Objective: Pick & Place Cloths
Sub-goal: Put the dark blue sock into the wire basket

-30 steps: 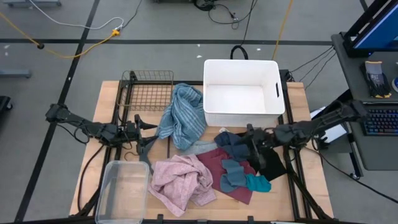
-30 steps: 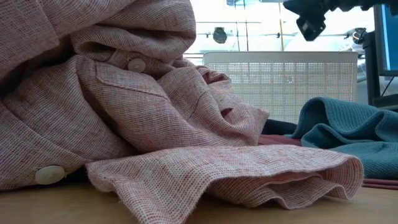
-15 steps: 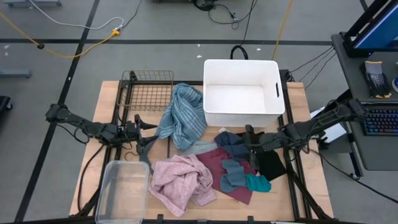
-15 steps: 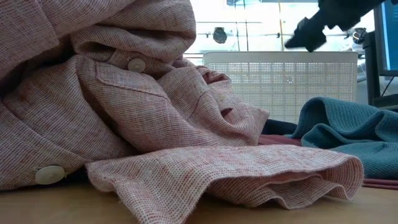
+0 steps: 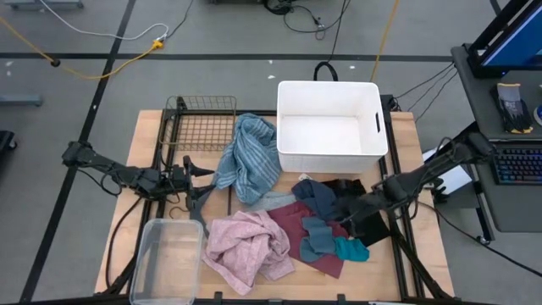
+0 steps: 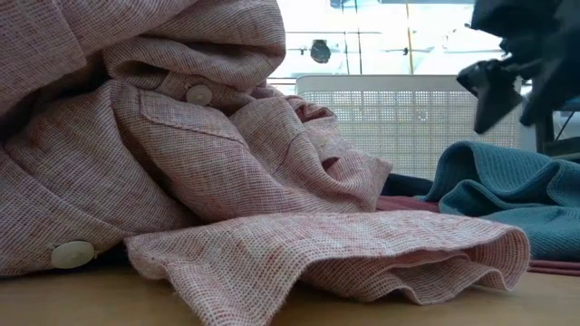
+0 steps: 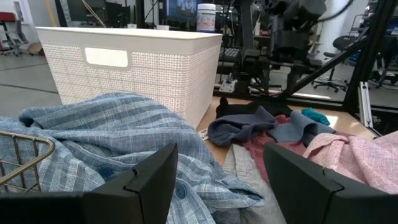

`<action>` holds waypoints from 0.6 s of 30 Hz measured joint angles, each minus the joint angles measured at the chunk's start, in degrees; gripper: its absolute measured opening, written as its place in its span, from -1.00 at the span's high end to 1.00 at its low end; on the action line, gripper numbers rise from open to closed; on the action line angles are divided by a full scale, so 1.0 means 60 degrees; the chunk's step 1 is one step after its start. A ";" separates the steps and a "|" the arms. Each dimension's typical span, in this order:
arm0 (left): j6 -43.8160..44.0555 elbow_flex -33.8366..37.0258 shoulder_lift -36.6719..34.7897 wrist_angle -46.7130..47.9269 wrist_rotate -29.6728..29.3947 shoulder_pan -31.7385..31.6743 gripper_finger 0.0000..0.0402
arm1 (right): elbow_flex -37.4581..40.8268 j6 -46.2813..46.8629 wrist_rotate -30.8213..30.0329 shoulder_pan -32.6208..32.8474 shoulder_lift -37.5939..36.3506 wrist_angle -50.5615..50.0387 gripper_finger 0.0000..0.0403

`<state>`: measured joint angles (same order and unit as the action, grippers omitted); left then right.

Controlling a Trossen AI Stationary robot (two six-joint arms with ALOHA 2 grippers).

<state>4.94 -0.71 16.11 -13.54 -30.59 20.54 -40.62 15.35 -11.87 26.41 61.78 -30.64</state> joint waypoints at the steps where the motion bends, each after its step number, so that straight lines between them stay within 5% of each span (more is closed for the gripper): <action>1: -0.0002 0.0001 0.0001 0.0000 0.0002 0.0003 -0.21 | 0.0000 0.0000 -0.0006 0.0004 0.0076 -0.0103 -0.20; 18: -0.0002 0.0001 -0.0001 0.0000 0.0000 0.0000 -0.21 | -0.0004 0.0107 -0.0017 -0.0010 0.1567 -0.0159 -0.20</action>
<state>4.93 -0.71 16.10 -13.54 -30.59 20.54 -40.64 16.00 -11.97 26.35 71.18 -31.59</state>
